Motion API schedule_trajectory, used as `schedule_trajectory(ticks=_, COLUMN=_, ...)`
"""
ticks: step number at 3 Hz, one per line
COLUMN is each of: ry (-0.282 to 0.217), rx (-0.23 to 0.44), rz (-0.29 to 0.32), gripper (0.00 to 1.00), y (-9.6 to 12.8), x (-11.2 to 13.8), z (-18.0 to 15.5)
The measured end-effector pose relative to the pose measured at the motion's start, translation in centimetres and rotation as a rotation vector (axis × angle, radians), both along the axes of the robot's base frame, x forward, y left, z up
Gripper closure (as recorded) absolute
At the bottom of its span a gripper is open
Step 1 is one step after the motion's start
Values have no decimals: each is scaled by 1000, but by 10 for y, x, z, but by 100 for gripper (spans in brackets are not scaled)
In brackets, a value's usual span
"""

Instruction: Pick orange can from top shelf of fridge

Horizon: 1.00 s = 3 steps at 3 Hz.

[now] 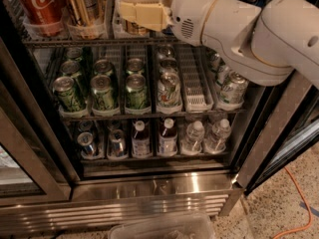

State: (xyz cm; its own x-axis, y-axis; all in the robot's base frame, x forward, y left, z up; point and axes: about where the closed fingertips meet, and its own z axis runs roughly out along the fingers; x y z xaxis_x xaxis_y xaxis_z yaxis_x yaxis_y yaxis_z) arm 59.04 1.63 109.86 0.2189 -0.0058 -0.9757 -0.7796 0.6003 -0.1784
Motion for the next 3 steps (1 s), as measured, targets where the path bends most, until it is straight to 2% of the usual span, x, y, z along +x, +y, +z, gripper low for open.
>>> schedule_trajectory(ticks=1, ry=0, rx=0, rz=0, gripper=100, y=0, x=0, z=3)
schedule_trajectory(ticks=2, ry=-79, rx=18, rz=102, gripper=100, y=10, x=6, z=16)
schedule_trajectory(ticks=3, ry=-193, rx=8, rz=256, gripper=100, y=26, x=-23, z=43)
